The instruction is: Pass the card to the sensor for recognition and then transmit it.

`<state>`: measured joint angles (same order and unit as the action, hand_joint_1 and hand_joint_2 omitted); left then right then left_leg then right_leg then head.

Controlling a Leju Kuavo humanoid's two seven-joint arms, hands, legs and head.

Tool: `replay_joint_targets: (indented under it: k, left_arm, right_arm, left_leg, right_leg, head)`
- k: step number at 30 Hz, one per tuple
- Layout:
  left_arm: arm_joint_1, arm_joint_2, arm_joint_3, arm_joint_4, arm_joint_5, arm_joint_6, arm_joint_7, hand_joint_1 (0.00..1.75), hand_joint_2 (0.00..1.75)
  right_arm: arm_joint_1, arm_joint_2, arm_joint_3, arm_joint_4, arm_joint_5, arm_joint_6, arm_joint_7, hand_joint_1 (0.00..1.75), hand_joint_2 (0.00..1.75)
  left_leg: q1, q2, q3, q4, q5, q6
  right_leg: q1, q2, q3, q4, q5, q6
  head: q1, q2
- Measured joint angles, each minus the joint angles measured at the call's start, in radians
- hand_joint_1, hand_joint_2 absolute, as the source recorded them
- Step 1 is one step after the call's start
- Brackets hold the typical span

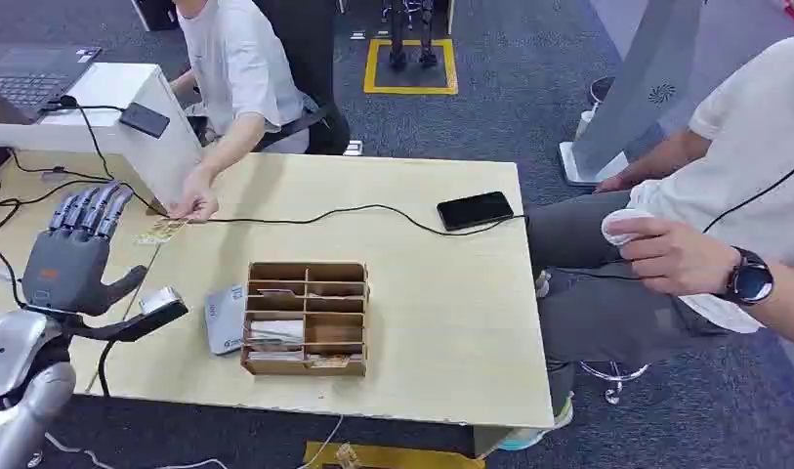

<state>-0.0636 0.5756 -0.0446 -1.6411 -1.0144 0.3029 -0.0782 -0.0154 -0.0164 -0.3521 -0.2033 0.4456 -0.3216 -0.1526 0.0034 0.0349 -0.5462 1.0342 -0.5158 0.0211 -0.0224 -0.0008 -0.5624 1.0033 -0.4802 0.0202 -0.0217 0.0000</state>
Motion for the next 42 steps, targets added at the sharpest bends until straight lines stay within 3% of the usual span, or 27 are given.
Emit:
replay_joint_targets:
  k: [8, 9, 23, 31, 34, 38, 42]
  left_arm:
    - [-0.021, -0.013, 0.0, 0.013, -0.018, 0.007, 0.015, 0.0, 1.75]
    - [-0.023, -0.015, 0.0, 0.015, -0.018, 0.006, 0.018, 1.75, 1.75]
    - [-0.031, -0.02, 0.0, 0.026, 0.03, -0.009, 0.029, 1.75, 1.75]
    - [-0.031, -0.023, 0.0, 0.026, 0.158, -0.031, -0.024, 1.75, 1.75]
    - [-0.039, -0.049, 0.001, 0.026, 0.246, -0.084, -0.009, 1.75, 1.75]
    - [-0.062, -0.084, 0.001, 0.034, 0.44, -0.253, 0.045, 1.75, 1.75]
    - [-0.076, -0.103, 0.0, 0.047, 0.554, -0.338, 0.076, 1.75, 1.75]
  right_arm:
    - [0.0, 0.0, -0.007, 0.0, 0.012, 0.0, 0.0, 0.0, 1.75]
    - [0.0, 0.0, -0.008, 0.0, 0.012, 0.0, 0.0, 0.0, 1.75]
    - [0.0, 0.0, -0.018, 0.0, 0.018, 0.0, 0.0, 0.0, 1.75]
    - [0.0, 0.0, -0.024, 0.0, 0.034, -0.001, 0.0, 0.0, 1.75]
    - [0.0, 0.001, -0.028, 0.0, 0.035, -0.007, 0.001, 0.0, 1.75]
    - [0.0, 0.004, -0.042, -0.002, 0.035, -0.016, 0.008, 0.0, 1.75]
    - [0.0, 0.006, -0.054, -0.004, 0.036, -0.016, 0.008, 0.0, 1.75]
  left_leg:
    - [0.0, 0.0, 0.0, 0.0, 0.0, 0.0]
    - [0.0, 0.0, 0.0, 0.0, 0.0, 0.0]
    - [0.0, 0.0, 0.0, 0.0, 0.0, 0.0]
    - [0.0, 0.0, 0.0, 0.0, 0.0, 0.0]
    - [0.0, 0.0, 0.0, 0.0, 0.0, 0.0]
    - [0.0, 0.0, 0.0, 0.0, 0.0, 0.0]
    - [0.0, 0.0, 0.0, 0.0, 0.0, 0.0]
  right_leg:
    - [0.0, 0.0, 0.0, 0.0, 0.0, 0.0]
    - [0.0, 0.0, 0.0, 0.0, 0.0, 0.0]
    - [0.0, 0.0, 0.0, 0.0, 0.0, 0.0]
    - [0.0, 0.0, 0.0, 0.0, 0.0, 0.0]
    - [0.0, 0.0, 0.0, 0.0, 0.0, 0.0]
    - [0.0, 0.0, 0.0, 0.0, 0.0, 0.0]
    - [0.0, 0.0, 0.0, 0.0, 0.0, 0.0]
  head:
    - [0.0, 0.0]
    - [0.0, 0.0]
    - [0.0, 0.0]
    - [0.0, 0.0]
    - [0.0, 0.0]
    - [0.0, 0.0]
    - [0.0, 0.0]
